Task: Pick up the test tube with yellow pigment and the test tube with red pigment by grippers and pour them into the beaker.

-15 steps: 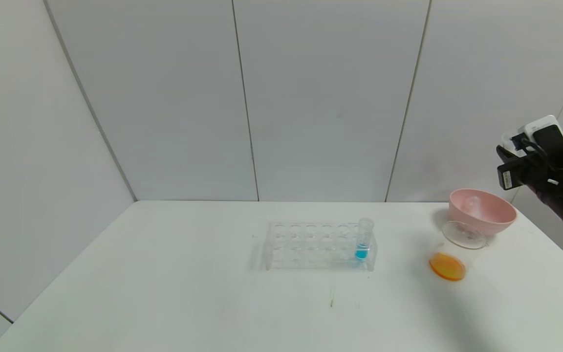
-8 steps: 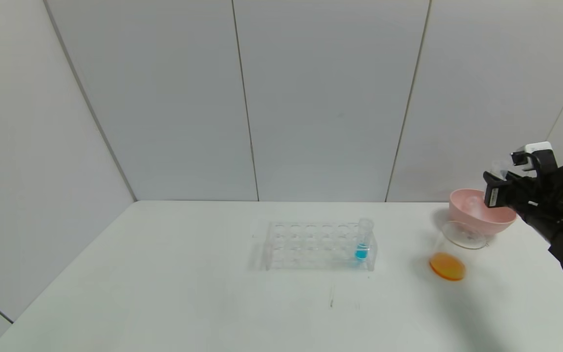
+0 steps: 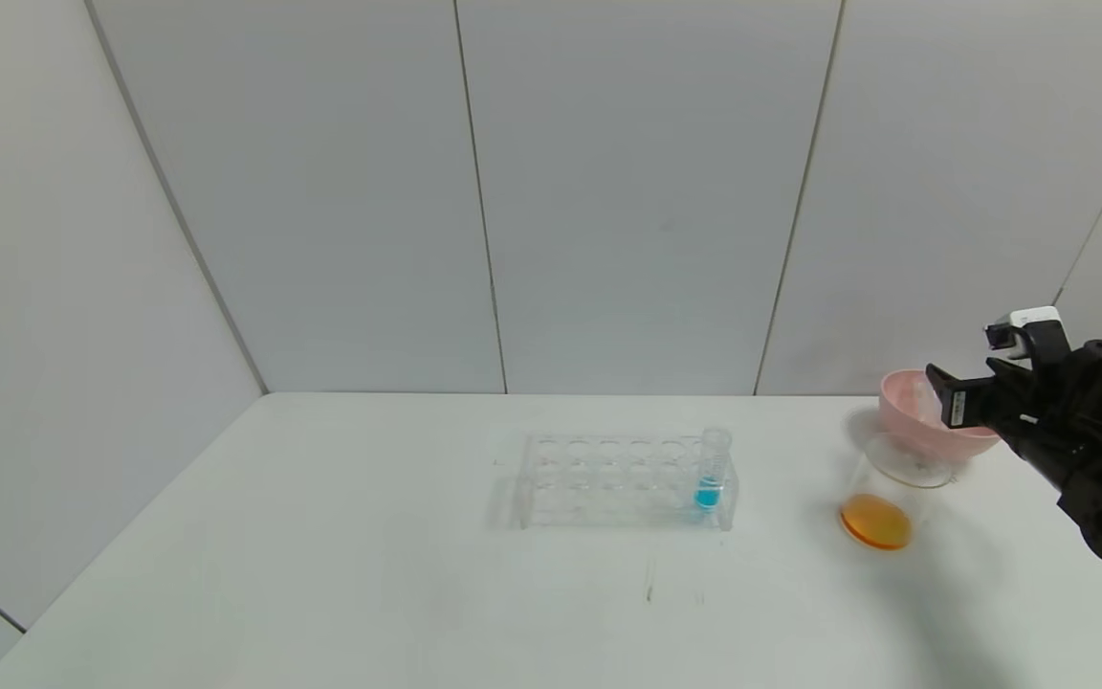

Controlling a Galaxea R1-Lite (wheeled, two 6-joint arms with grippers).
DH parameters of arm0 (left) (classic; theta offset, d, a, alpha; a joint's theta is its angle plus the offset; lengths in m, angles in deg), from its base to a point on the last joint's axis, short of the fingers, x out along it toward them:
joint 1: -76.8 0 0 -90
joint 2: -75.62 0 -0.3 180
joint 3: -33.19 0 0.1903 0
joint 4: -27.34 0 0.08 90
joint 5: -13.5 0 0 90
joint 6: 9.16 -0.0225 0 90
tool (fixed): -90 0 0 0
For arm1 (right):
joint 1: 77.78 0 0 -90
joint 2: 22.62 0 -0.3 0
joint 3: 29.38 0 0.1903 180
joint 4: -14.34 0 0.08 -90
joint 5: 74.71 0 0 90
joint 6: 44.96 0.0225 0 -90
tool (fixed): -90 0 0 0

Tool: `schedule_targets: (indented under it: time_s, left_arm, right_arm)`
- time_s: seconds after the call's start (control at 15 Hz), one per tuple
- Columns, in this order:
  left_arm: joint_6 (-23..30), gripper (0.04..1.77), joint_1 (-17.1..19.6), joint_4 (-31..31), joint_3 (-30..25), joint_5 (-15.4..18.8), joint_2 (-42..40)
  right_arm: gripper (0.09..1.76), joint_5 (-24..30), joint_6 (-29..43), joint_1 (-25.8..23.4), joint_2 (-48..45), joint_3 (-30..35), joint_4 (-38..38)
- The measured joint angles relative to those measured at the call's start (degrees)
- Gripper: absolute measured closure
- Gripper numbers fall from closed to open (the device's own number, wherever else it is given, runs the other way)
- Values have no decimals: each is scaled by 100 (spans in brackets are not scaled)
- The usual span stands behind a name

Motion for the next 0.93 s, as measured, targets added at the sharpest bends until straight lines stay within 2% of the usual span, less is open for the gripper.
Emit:
schedule_targets:
  time_s: [0.27,0.47,0.67,0.93]
  left_arm:
    - [0,5,0,0,0,0,0]
    - [0,5,0,0,0,2,0]
    - [2,5,0,0,0,0,0]
    - [2,5,0,0,0,0,0]
  right_arm:
    - [49,15,83,-52,-416,-9,-60]
    - [38,24,291,-138,-1447,57,-525]
    - [30,24,546,-257,-3076,226,-1571]
    - [24,-108,1033,-191,-6042,545,-3673]
